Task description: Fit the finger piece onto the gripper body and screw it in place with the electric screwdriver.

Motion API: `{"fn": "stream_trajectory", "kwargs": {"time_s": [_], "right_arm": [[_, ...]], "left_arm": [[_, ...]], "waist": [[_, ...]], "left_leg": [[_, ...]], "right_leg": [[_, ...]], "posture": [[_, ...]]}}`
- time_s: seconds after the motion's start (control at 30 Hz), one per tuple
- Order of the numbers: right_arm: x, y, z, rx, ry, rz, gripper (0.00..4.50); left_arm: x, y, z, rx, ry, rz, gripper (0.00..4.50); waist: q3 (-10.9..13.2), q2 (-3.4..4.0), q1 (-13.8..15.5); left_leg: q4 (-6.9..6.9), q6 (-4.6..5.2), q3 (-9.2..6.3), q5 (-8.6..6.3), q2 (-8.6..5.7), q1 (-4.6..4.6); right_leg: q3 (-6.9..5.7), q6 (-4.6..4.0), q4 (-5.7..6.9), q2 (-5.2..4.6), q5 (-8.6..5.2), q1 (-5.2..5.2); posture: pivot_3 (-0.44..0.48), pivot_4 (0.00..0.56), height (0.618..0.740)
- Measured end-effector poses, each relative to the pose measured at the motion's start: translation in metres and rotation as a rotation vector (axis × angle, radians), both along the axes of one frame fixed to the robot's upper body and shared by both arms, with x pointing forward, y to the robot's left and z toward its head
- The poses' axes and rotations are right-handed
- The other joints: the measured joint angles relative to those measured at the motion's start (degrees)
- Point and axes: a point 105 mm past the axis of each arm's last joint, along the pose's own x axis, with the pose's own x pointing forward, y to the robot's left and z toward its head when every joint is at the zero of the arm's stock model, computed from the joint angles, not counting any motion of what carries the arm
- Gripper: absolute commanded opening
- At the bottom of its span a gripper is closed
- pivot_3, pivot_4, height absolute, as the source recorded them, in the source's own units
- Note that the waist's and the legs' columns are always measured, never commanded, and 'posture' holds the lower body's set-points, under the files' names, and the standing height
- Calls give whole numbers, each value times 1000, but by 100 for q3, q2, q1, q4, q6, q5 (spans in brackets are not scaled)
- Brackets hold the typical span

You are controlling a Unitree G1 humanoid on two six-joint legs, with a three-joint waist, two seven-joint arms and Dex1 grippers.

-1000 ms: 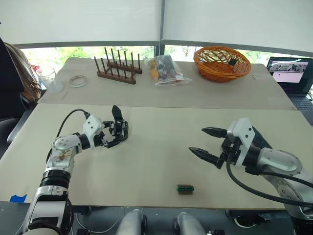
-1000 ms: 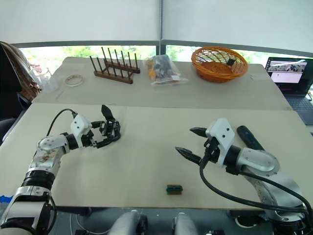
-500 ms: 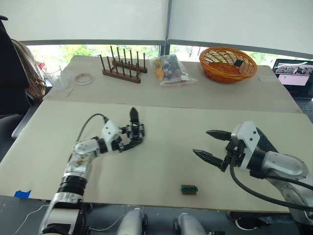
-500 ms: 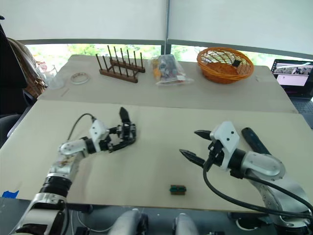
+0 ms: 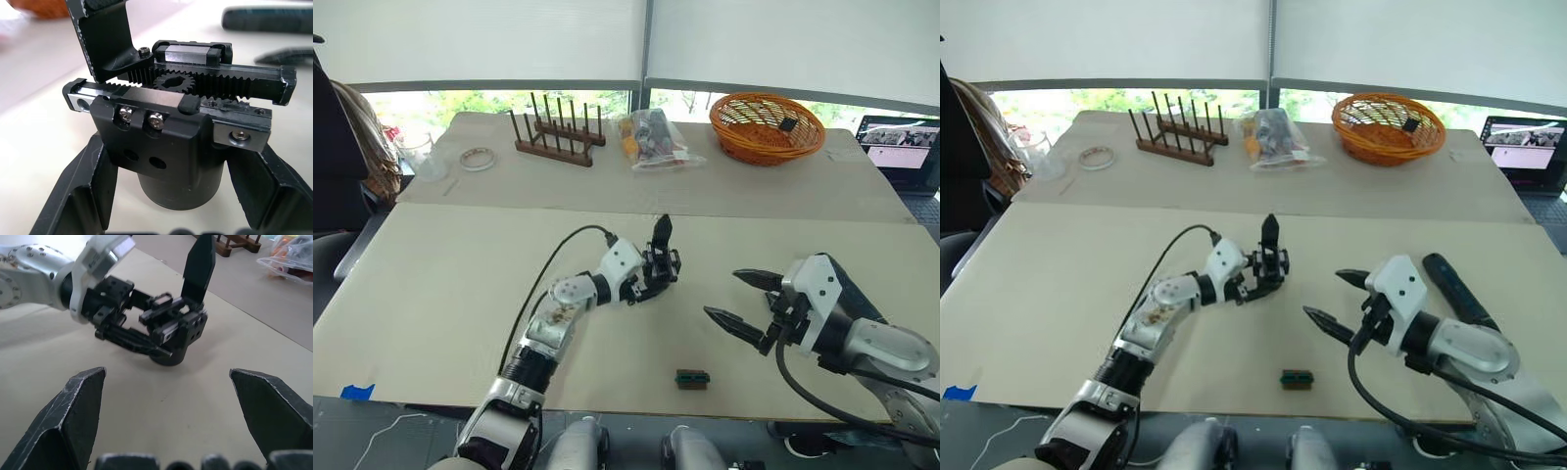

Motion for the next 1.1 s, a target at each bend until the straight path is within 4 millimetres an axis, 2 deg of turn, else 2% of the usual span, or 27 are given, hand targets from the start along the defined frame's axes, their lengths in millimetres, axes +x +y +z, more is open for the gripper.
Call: {"fn": "stream_trajectory", "kwargs": {"time_s": [0.07, 0.1, 0.17, 0.37, 0.6, 0.73, 0.87, 1.0, 1.1], "right_arm": [[0, -1, -2, 1, 7, -13, 4500], [0, -2, -2, 1, 8, -15, 4500], [-1, -3, -3, -1, 10, -27, 4500], [0, -7, -1, -2, -2, -53, 4500], [1, -6, -2, 6, -1, -58, 4500], [2, -5, -1, 7, -6, -54, 4500], [3, -5, 1, 5, -11, -48, 4500], [3, -12, 8, -22, 1, -49, 4500], [2, -20, 21, -75, 25, -49, 4500]], "left_arm": [[-1, -1, -1, 11, -17, -6, 2778], [-2, 0, -1, 17, -28, -10, 3827], [-4, 2, -3, 19, -41, -19, 4478], [-11, 8, 7, -51, -40, -104, 4478], [-16, 28, 27, -20, -66, -240, 4478], [-11, 54, 46, 55, -103, -263, 4478], [-9, 71, 48, 117, -107, -259, 4478], [-19, 96, 54, 157, -77, -311, 4478], [-37, 108, 76, 139, -2, -389, 4478]], "waist": [[0, 0, -2], [0, 0, -5], [0, 0, -9], [0, 0, -22], [0, 1, -28], [0, 2, -65], [0, 2, -75], [1, 4, -100], [9, 10, -102]], "left_leg": [[0, 1, 0, 0, -2, 3], [0, 1, 0, 0, -2, 5], [0, 1, 0, 0, -2, 5], [0, 0, 0, 0, -1, 6], [1, 1, 0, 1, -3, 6], [0, 0, 0, 1, -3, 9], [0, 1, 0, 1, -6, 9], [0, 1, 0, 1, -5, 8], [2, 0, -1, 1, -2, 7]], "right_leg": [[1, 0, -4, -3, 0, 1], [2, 0, -4, -3, 0, 1], [2, 0, -4, -5, 0, 1], [2, 0, -3, -6, 0, 1], [-1, 0, -3, -4, -1, 2], [-1, 1, -2, 0, -1, 2], [-1, 3, 0, 0, -3, 2], [-1, 4, 1, -1, -3, 2], [-5, 5, 0, -4, -4, 5]], "posture": [[0, 150, 740], [0, 150, 740], [0, 150, 740], [0, 150, 740], [0, 150, 740], [0, 150, 740], [0, 150, 740], [0, 150, 740], [0, 150, 740]]}}
